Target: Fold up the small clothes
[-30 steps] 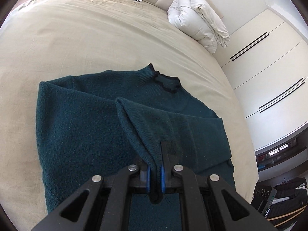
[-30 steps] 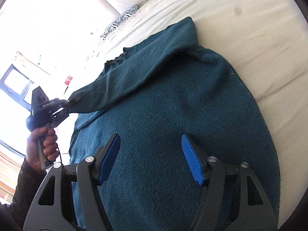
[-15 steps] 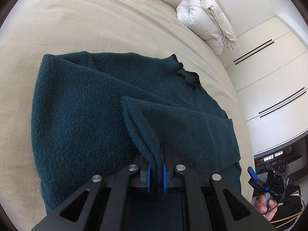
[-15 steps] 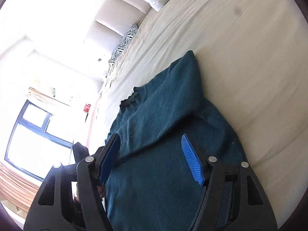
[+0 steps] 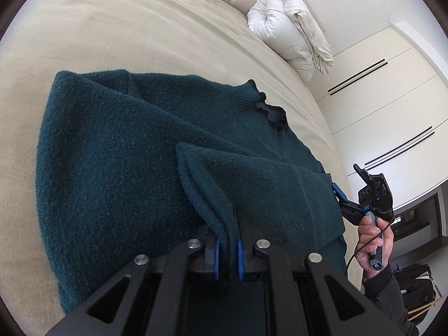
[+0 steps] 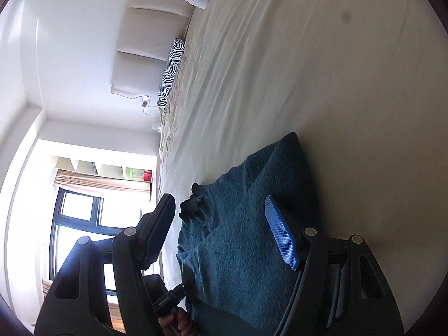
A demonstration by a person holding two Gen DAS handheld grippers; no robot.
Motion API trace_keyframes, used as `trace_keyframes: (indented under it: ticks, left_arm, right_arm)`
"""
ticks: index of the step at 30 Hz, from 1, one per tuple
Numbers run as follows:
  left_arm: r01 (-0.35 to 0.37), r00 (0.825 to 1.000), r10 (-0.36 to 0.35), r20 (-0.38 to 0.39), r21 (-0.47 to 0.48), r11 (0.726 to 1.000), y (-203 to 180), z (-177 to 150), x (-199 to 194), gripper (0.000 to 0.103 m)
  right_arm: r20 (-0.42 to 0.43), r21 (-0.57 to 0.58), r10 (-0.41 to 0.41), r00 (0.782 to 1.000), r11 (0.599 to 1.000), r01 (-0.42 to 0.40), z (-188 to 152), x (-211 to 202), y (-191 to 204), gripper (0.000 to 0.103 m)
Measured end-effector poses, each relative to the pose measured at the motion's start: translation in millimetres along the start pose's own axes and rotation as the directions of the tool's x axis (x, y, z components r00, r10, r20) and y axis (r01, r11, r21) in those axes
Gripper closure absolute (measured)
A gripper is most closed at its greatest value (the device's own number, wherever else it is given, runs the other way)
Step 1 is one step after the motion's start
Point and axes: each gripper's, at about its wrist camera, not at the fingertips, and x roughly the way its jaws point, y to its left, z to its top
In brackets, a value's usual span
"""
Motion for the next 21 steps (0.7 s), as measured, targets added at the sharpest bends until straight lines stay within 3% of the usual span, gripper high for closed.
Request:
trace_keyframes:
  ticks: [3, 5, 11, 19, 20, 21]
  left_arm:
    - [0.020, 1.000, -0.020, 0.000, -0.004, 1.000, 4.3, -0.5, 0.1, 0.091]
    - [0.031, 1.000, -0.031, 0.000, -0.003, 1.000, 7.6, -1.5, -0.6, 0.090]
    - [0.044, 0.999, -0.044, 0.002, 0.004, 0.999, 10.2, -2.3, -1.4, 0.090]
    - [0.056, 0.998, -0.056, 0.006, -0.027, 0.998, 12.6, -3.0, -11.3, 0.089]
    - [0.037, 0.999, -0.037, 0.018, -0.038, 0.999, 10.1, -5.6, -19.6, 0.085]
    - [0.023, 0.999, -0.021, 0.035, -0.046, 0.999, 7.3, -9.2, -30.5, 0.073]
  right_arm:
    - [-0.059, 0.020, -0.012, 0.998, 1.000, 0.013, 7.3, 17.9, -12.3, 0.038]
    - [-0.092, -0.027, -0.023, 0.995, 0.999, 0.021, 4.3, 21.1, -10.7, 0.038]
    - [-0.222, -0.101, -0.047, 0.974, 0.995, 0.025, -30.7, 8.4, -5.2, 0.038]
    - [-0.238, -0.125, -0.027, 0.971, 0.992, -0.003, -88.3, -39.1, -16.2, 0.038]
    - [-0.223, -0.111, -0.035, 0.974, 0.994, 0.010, -92.6, -47.6, -17.6, 0.038]
    - [-0.203, -0.107, -0.041, 0.978, 0.994, 0.019, -98.6, -59.3, -19.5, 0.038]
